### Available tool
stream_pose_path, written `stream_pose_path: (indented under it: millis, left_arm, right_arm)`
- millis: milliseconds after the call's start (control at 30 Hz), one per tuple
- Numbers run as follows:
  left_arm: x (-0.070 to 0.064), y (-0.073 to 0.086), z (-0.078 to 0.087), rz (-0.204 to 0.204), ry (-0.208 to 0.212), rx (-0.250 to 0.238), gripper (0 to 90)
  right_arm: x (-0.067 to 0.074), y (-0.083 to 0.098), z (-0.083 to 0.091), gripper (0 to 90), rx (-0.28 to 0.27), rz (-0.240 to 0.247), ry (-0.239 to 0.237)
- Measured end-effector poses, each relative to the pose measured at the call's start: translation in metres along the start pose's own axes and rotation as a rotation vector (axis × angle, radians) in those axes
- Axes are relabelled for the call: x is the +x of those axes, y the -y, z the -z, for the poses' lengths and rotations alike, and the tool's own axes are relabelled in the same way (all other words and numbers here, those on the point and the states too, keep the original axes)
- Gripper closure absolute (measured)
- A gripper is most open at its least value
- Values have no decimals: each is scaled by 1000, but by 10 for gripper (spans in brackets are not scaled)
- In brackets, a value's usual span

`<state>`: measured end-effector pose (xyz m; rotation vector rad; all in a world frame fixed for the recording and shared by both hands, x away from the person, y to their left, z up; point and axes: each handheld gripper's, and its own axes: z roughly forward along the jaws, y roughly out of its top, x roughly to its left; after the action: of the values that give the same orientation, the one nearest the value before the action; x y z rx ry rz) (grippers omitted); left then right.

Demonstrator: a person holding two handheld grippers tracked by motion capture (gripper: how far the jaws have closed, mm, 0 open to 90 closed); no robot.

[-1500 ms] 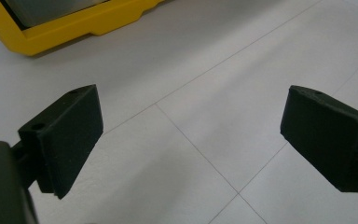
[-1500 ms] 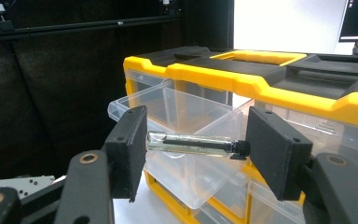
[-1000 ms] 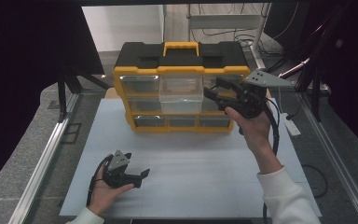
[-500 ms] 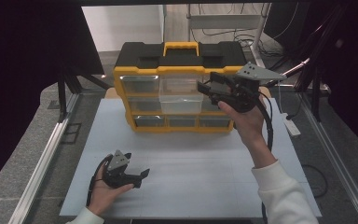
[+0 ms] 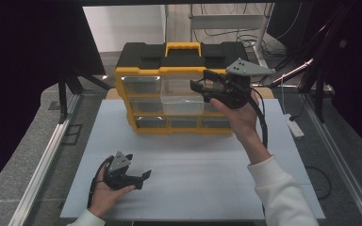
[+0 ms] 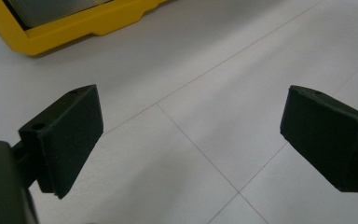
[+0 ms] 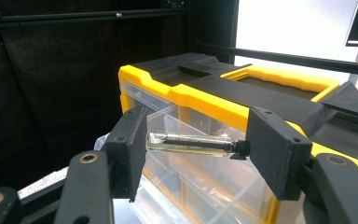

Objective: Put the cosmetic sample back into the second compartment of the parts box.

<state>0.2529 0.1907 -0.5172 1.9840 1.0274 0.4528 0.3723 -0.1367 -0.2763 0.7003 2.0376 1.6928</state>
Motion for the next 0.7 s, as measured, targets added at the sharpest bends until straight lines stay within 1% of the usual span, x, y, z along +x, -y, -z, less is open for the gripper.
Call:
stream_pose_path:
  millis: [233, 300, 367, 700]
  left_arm:
    - [0, 0, -1, 0, 1, 4, 64]
    - [0, 0, -1, 1, 0, 3, 64]
    - [0, 0, 0, 1, 0, 3, 64]
    - [0, 0, 0, 4, 0, 0, 64]
  right_arm:
    - [4, -1, -10, 403, 12, 8, -12]
    - [6, -2, -16, 402, 24, 12, -14]
    - [7, -2, -17, 402, 19, 13, -16]
    - [8, -5, -25, 401, 37, 25, -13]
